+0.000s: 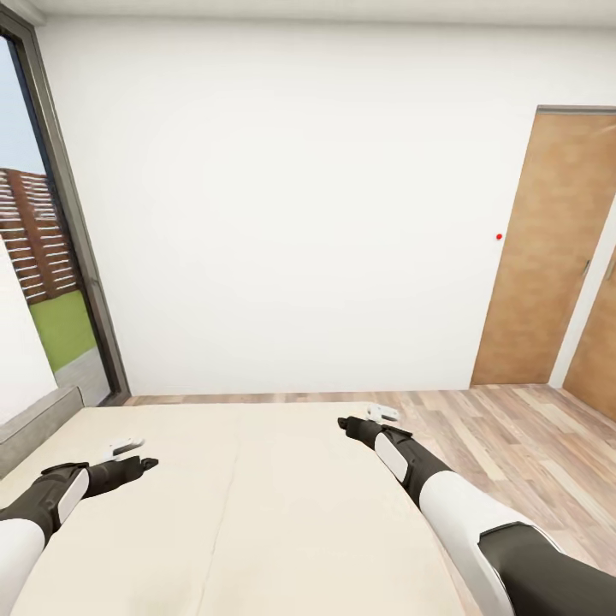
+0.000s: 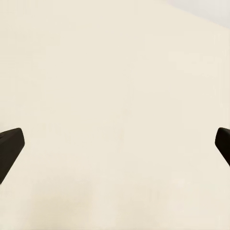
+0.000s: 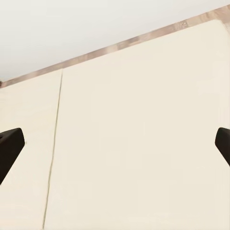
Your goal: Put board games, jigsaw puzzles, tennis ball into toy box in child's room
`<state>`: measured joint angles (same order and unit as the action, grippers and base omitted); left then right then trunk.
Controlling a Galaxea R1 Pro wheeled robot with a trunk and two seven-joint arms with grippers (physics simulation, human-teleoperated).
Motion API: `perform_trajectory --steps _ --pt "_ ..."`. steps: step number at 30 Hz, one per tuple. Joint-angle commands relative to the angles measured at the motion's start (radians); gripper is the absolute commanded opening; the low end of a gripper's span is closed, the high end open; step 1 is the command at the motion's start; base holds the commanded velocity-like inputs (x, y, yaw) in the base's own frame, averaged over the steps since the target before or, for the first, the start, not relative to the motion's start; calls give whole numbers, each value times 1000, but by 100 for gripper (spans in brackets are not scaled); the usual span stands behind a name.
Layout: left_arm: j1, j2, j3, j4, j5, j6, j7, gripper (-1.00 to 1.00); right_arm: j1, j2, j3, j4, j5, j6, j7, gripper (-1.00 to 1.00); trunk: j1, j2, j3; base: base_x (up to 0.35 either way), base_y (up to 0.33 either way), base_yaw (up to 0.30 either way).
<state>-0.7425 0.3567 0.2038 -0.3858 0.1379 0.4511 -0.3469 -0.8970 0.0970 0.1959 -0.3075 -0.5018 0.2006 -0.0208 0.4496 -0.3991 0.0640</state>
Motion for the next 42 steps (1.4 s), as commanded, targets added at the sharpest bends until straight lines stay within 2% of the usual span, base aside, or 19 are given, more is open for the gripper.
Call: perform_trajectory --steps 1,10,32,36,39,42 --pt "0 0 5 -1 8 9 -1 100 0 0 5 -1 -4 3 -2 100 0 -1 -1 -25 234 0" --pt "0 0 5 -1 8 9 -1 100 0 0 5 -1 -4 3 -2 100 0 -1 -1 -21 171 0" --pt "0 -3 1 -1 9 11 -1 100 0 0 5 -5 -3 5 -2 100 0 -1 -1 -20 14 0" --pt "0 -8 -3 2 9 11 0 100 4 1 7 -63 -4 16 -4 100 0 -1 -1 -1 0 0" --pt "0 -13 -3 5 8 14 2 100 35 2 9 -140 -4 41 -5 100 0 -1 -1 0 0 0" --pt "0 -28 -2 10 8 23 6 100 90 1 10 -274 -2 103 -5 100 0 -1 -1 0 0 0"
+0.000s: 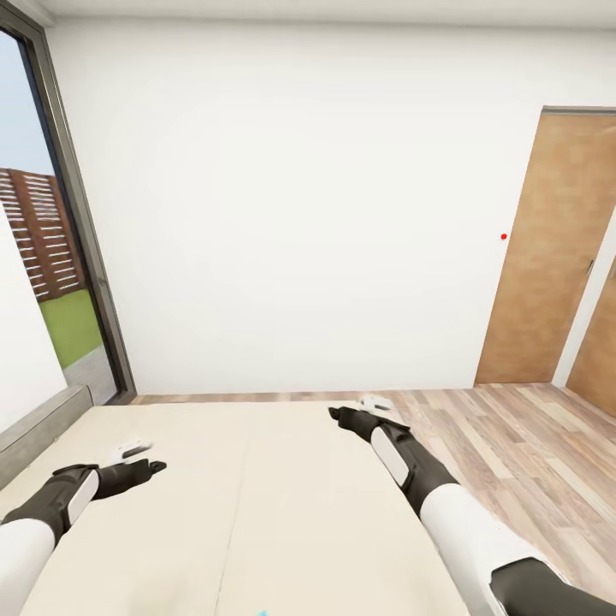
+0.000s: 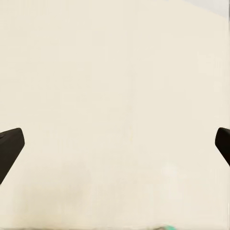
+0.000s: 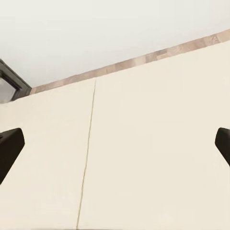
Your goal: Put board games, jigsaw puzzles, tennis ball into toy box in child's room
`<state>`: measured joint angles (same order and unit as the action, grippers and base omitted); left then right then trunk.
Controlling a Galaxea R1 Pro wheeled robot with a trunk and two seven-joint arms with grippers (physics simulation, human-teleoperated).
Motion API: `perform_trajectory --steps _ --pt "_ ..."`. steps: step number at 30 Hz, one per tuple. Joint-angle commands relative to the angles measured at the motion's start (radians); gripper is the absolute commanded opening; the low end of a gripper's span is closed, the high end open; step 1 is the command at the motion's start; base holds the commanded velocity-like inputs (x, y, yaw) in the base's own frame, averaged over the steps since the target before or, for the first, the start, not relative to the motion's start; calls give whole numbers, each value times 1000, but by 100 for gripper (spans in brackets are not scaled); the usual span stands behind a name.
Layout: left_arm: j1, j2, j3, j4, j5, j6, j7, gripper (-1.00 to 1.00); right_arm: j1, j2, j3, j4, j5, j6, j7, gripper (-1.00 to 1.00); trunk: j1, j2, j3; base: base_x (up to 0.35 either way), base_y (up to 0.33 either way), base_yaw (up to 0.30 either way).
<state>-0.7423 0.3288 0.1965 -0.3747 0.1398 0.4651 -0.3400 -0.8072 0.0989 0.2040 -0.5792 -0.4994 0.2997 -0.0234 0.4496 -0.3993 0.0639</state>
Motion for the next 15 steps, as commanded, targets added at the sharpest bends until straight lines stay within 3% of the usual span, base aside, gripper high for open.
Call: perform_trajectory --steps 1,4,7,10,15 --pt "0 -15 5 2 6 18 2 100 34 -2 2 -96 -4 49 -3 100 0 -1 0 0 0 0" --pt "3 -68 1 36 4 26 15 100 146 -7 1 -367 -2 167 -6 100 0 -1 0 0 0 0" --pt "5 -100 -2 99 -9 16 35 100 236 -9 -2 -541 1 228 -7 100 0 -1 0 0 0 0" --pt "6 -115 -3 152 -39 -21 49 100 296 -11 -4 -633 3 260 -10 100 0 -1 0 0 0 0" --pt "23 -123 -3 177 -58 -44 53 100 321 -6 -4 -652 5 277 -18 100 0 -1 0 0 0 0"
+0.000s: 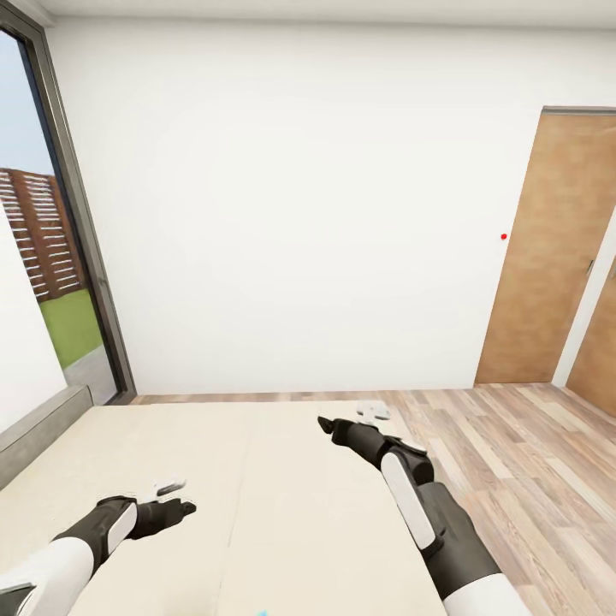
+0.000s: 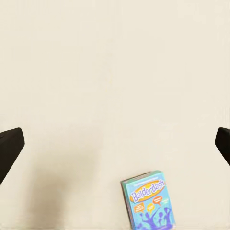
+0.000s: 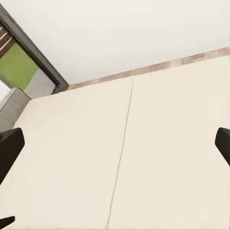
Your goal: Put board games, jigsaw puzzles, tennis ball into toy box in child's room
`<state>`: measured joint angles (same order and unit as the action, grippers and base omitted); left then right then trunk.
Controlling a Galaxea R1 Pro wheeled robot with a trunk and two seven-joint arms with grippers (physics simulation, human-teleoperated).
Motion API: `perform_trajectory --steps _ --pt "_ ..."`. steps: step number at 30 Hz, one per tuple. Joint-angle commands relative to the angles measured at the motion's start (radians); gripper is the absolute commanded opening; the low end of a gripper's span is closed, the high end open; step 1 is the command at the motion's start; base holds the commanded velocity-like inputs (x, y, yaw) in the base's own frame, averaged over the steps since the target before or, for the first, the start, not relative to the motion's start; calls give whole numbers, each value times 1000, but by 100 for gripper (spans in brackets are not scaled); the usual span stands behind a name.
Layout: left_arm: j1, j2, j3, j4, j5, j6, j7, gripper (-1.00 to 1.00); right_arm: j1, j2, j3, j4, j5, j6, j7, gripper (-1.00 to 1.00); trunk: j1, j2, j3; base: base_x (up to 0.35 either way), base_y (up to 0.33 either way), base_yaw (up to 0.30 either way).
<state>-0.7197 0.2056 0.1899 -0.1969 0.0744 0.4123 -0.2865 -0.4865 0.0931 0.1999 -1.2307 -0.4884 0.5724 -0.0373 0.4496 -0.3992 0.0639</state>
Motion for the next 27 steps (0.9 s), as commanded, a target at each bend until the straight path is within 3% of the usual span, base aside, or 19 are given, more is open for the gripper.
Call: perform_trajectory --steps 1,18,27 --pt "6 -2 4 0 7 7 0 100 2 -2 -2 1 -7 5 -6 100 0 -1 0 0 0 0" --pt "28 -11 8 3 4 -23 2 100 5 5 8 3 -2 10 -11 100 0 -1 0 0 0 0" --pt "29 -12 8 4 4 -23 4 100 5 4 7 -7 -1 10 -11 100 35 -64 -29 0 0 0"
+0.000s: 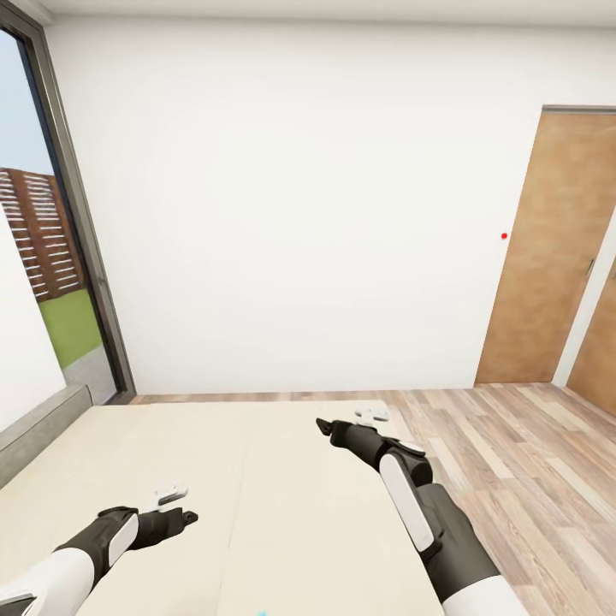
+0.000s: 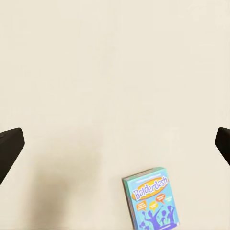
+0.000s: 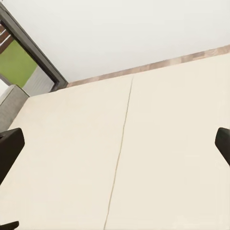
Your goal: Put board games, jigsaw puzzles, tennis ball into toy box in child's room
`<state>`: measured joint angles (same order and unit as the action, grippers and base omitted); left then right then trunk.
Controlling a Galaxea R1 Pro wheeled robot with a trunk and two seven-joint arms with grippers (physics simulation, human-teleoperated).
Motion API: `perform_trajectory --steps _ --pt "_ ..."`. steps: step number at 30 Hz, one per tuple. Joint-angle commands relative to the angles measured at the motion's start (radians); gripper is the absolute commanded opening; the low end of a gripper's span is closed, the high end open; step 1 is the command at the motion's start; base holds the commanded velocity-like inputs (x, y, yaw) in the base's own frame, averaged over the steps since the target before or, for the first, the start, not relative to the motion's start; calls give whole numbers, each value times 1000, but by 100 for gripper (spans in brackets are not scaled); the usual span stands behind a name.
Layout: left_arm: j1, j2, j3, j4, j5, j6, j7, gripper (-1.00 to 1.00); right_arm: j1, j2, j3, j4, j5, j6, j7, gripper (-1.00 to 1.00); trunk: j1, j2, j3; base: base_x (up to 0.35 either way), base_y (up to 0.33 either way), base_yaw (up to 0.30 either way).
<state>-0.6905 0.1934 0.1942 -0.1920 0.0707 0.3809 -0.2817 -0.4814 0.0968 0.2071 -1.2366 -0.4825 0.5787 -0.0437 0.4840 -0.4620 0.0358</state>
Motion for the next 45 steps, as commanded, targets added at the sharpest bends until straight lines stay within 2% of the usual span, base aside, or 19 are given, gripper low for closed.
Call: perform_trajectory --steps 1,21,30,37,45 --pt "0 0 4 -1 7 9 -1 100 0 0 0 -2 -7 3 -4 100 4 -8 -4 0 0 0" --pt "4 -4 4 -1 6 9 -2 100 1 -6 -3 -17 -22 12 -3 100 81 -148 -66 0 0 0" --pt "23 -18 3 -1 5 15 -7 100 1 -2 -13 -71 -25 133 -2 100 115 -211 -102 0 0 0" --pt "26 -20 3 -1 4 20 -10 100 1 -9 -16 -81 -26 155 0 100 142 -260 -134 0 0 0" --pt "31 -20 1 -1 2 20 -7 100 1 -2 -17 -83 -25 163 -1 100 173 -316 -173 0 0 0"
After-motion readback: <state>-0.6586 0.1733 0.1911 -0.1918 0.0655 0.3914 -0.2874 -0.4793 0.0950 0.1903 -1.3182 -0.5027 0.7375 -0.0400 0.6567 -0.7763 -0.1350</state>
